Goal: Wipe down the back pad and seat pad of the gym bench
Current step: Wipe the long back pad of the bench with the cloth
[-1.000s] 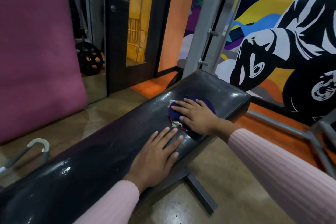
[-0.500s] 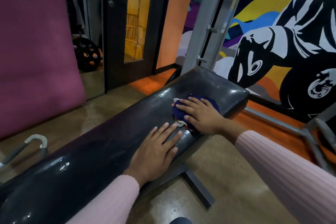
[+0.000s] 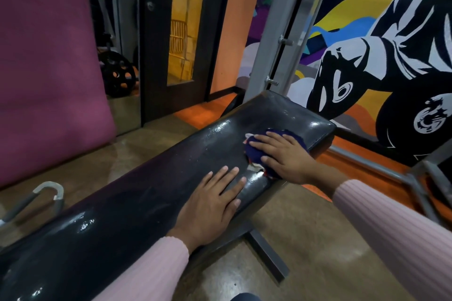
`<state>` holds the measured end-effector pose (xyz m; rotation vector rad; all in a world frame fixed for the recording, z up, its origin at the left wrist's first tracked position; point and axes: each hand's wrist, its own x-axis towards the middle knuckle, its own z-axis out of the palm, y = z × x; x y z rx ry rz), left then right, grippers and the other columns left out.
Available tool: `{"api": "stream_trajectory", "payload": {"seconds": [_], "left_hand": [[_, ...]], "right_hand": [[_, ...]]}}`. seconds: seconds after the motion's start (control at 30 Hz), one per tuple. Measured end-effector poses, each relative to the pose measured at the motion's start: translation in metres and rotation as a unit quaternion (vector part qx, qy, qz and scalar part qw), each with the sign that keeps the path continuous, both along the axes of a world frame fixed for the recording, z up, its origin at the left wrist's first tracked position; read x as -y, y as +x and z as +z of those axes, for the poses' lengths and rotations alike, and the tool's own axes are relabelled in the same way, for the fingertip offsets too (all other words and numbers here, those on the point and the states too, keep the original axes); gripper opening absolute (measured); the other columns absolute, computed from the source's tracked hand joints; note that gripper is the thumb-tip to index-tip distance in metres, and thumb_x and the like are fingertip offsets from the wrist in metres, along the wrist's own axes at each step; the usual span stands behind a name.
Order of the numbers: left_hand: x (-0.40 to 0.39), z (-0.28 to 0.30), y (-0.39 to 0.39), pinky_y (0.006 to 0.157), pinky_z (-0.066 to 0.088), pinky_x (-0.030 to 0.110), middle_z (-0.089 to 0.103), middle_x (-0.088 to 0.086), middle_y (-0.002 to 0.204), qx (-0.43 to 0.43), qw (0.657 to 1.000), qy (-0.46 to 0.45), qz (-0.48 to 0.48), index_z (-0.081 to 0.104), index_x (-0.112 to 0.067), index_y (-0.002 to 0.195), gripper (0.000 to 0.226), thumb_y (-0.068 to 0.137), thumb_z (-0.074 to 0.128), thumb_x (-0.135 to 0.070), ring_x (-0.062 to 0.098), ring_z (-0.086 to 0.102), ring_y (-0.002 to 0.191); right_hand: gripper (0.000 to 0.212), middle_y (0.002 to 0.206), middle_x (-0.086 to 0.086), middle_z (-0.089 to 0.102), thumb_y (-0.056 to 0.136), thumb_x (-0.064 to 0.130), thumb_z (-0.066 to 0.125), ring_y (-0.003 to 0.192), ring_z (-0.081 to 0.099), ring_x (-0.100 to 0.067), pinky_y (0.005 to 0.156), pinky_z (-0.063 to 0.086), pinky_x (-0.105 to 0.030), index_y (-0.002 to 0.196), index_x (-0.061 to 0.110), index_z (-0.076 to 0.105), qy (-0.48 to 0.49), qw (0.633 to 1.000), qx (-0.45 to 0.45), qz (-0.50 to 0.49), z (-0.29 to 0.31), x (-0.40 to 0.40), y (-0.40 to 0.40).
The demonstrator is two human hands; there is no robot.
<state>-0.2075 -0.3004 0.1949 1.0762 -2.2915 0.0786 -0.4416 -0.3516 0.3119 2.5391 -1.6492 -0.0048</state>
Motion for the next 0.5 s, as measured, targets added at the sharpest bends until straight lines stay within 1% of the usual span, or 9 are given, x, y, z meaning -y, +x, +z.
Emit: {"api": "stream_trajectory", "payload": {"seconds": [0.07,0.17,0.23,0.3,0.4,0.5], "left_hand": [[0.000,-0.001,0.001,0.116,0.020,0.039,0.025,-0.002,0.156,-0.001,1.000,0.001,0.000,0.031,-0.027,0.147,0.046,0.102,0.026,-0.038,0.014,0.013,0.145],[0.000,0.000,0.000,0.117,0.018,0.038,0.025,-0.002,0.156,-0.002,1.000,0.003,-0.005,0.031,-0.027,0.147,0.046,0.102,0.029,-0.037,0.013,0.012,0.145],[0.000,-0.001,0.000,0.116,0.018,0.037,0.026,-0.002,0.155,0.000,1.000,0.002,-0.006,0.032,-0.027,0.146,0.046,0.101,0.030,-0.036,0.014,0.014,0.145],[0.000,-0.001,0.000,0.116,0.020,0.038,0.027,-0.002,0.155,0.001,1.000,0.000,-0.002,0.032,-0.026,0.146,0.046,0.101,0.030,-0.036,0.014,0.015,0.145],[0.000,-0.001,0.000,0.116,0.019,0.038,0.026,-0.002,0.156,0.002,1.000,-0.002,0.000,0.031,-0.027,0.147,0.046,0.102,0.028,-0.037,0.014,0.014,0.145],[0.000,-0.001,0.001,0.116,0.020,0.038,0.027,-0.001,0.155,-0.005,1.000,0.000,-0.007,0.033,-0.027,0.146,0.046,0.101,0.028,-0.037,0.015,0.016,0.144]], "right_hand": [[0.048,0.159,0.015,0.016,0.102,0.040,0.030,0.147,0.005,-0.011,0.117,0.002,-0.042,0.148,0.040,0.021,-0.008,0.999,0.007,-0.043,0.010,0.015,-0.009],[0.049,0.160,0.011,0.016,0.101,0.039,0.030,0.147,0.007,-0.016,0.116,0.005,-0.045,0.149,0.036,0.023,-0.023,0.994,-0.015,-0.104,0.015,0.040,0.009],[0.051,0.160,0.009,0.014,0.100,0.041,0.027,0.147,0.007,-0.017,0.117,0.005,-0.047,0.150,0.034,0.021,-0.022,0.995,-0.031,-0.089,0.007,0.037,0.029],[0.053,0.160,0.011,0.013,0.098,0.044,0.022,0.148,0.005,-0.016,0.117,0.003,-0.047,0.150,0.036,0.019,-0.017,0.999,-0.031,-0.034,-0.006,0.015,0.036],[0.049,0.159,0.016,0.011,0.100,0.043,0.023,0.147,0.000,-0.010,0.118,0.000,-0.042,0.149,0.041,0.015,-0.003,1.000,-0.006,0.021,-0.013,-0.015,0.011],[0.052,0.159,0.017,0.013,0.096,0.048,0.020,0.147,0.001,-0.008,0.119,0.002,-0.043,0.148,0.044,0.015,-0.006,1.000,0.003,-0.010,-0.003,-0.011,-0.015]]}}
